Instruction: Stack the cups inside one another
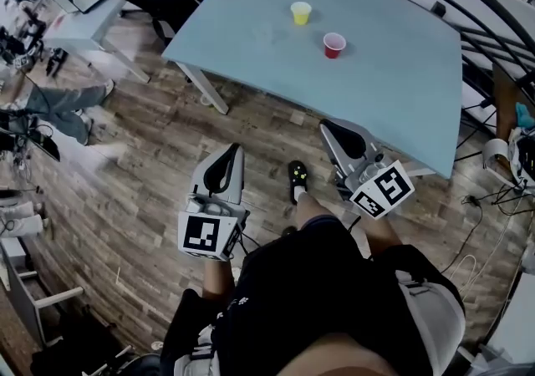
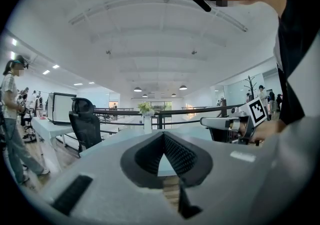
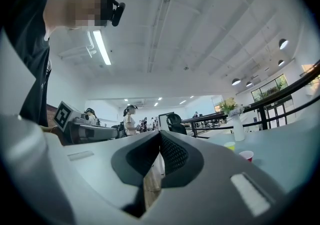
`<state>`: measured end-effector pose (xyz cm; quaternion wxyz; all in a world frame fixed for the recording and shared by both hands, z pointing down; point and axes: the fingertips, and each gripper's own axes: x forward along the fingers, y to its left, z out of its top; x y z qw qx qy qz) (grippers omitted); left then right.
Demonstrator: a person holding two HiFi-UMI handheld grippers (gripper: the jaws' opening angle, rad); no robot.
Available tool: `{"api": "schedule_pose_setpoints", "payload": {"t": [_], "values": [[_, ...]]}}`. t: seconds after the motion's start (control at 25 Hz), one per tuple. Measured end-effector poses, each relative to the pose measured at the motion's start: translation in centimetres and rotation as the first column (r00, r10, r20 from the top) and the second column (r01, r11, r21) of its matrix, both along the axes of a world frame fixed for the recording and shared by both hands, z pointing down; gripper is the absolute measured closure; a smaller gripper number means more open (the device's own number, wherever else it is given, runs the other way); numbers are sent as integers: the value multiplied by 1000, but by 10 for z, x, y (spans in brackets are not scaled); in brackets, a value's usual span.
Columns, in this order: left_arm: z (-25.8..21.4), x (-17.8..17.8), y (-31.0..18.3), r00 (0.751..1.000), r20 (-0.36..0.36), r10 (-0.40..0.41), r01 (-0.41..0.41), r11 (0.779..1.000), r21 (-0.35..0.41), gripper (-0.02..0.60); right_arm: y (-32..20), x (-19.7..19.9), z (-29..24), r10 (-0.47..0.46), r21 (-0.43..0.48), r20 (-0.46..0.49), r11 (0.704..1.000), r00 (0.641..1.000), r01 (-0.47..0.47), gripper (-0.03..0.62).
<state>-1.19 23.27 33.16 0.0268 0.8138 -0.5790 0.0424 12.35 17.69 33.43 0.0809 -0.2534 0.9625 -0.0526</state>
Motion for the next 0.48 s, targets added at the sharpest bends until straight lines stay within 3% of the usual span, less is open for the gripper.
{"api": "schedule_pose_setpoints", "payload": {"t": [0.48], "values": [[-3,-30,-46,999,-2,-46,46,999,-14,597,-50,-27,-1,-20,4,-39,1000,999,20,592]]}}
